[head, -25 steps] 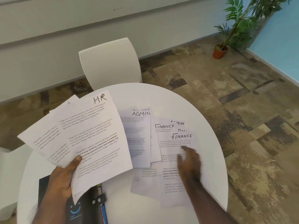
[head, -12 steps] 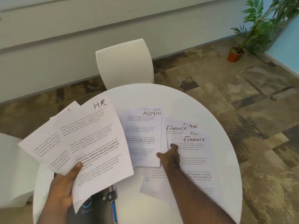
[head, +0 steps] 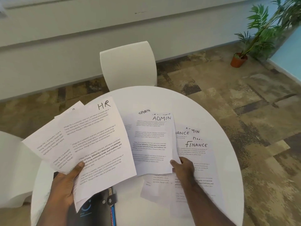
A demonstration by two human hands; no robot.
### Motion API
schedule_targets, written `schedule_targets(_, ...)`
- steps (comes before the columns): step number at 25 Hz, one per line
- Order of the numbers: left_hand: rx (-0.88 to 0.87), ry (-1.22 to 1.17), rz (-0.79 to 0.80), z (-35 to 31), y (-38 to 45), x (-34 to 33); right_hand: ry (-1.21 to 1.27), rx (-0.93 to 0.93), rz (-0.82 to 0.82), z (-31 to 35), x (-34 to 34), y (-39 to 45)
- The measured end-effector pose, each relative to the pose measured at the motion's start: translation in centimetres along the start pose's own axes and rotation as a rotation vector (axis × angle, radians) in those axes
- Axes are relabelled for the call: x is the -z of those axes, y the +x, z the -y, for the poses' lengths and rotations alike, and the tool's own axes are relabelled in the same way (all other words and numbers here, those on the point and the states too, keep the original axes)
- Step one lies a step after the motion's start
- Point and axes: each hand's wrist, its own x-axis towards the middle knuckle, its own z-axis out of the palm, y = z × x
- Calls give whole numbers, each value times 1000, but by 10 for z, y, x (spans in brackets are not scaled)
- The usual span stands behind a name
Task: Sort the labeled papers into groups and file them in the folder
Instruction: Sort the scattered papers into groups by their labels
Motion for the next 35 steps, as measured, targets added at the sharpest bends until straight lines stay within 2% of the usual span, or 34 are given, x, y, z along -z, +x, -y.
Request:
schedule_targets(10,-10,85,-9,-5,7,-14,23,-42,27,-44,82,20)
schedule_targets(18,-26,48,25,-5,11,-22,-207,132,-195,-19,94,-13)
schedule_targets(25,-19,11,47,-6,9,-23,-246,104,-158,-17,85,-27)
schedule_targets(35,-8,50,49,-8,14,-24,-547,150,-239,-28,97,-30)
